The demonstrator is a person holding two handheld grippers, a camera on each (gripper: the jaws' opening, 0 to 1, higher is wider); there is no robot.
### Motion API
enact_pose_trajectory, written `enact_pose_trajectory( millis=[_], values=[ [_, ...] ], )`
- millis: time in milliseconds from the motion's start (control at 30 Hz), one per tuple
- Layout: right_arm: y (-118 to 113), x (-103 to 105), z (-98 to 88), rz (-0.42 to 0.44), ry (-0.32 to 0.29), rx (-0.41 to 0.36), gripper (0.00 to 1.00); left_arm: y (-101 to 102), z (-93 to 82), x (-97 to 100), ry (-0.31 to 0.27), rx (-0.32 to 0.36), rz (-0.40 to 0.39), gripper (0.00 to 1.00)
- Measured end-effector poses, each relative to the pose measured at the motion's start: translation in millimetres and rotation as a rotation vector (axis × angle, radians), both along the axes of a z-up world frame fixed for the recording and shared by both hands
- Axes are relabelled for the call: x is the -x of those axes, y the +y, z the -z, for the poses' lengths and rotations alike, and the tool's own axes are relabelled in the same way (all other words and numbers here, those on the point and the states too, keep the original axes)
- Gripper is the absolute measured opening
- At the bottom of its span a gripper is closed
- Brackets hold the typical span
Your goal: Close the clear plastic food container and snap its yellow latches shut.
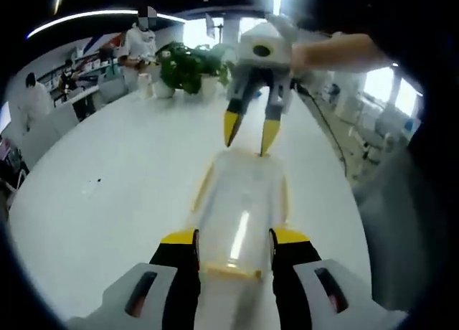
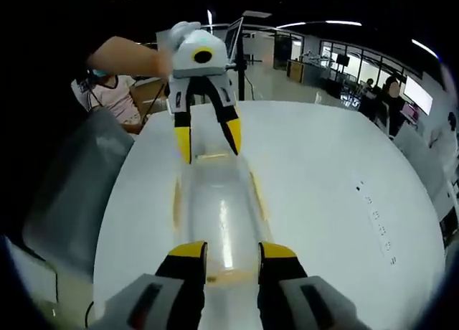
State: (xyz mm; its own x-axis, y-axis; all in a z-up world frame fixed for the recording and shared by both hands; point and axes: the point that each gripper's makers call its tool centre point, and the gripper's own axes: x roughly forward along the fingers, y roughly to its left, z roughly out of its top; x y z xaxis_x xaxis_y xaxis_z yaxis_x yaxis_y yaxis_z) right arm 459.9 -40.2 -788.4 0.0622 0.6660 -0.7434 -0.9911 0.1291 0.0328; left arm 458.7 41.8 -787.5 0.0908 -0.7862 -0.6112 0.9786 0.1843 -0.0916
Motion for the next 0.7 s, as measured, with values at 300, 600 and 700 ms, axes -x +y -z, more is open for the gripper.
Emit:
enact_pose_trajectory(
  millis=[300, 600, 700],
  values=[
    [37.5, 2.1, 3.3, -0.068, -0.001, -0.009, 0.25, -32.3, -3.9, 4.9, -0.002, 0.008, 0.067, 0.36],
    [45.8, -0.5, 3.0, -0.091, 0.0, -0.016, 0.26, -38.0, -1.4, 4.7, -0.006, 0.006, 0.076, 0.36],
    [45.5, -2.3, 6.7, -0.108, 0.0, 0.008, 0.26, -38.7, 3.3, 6.3, -0.015, -0.01, 0.082, 0.37]
  ],
)
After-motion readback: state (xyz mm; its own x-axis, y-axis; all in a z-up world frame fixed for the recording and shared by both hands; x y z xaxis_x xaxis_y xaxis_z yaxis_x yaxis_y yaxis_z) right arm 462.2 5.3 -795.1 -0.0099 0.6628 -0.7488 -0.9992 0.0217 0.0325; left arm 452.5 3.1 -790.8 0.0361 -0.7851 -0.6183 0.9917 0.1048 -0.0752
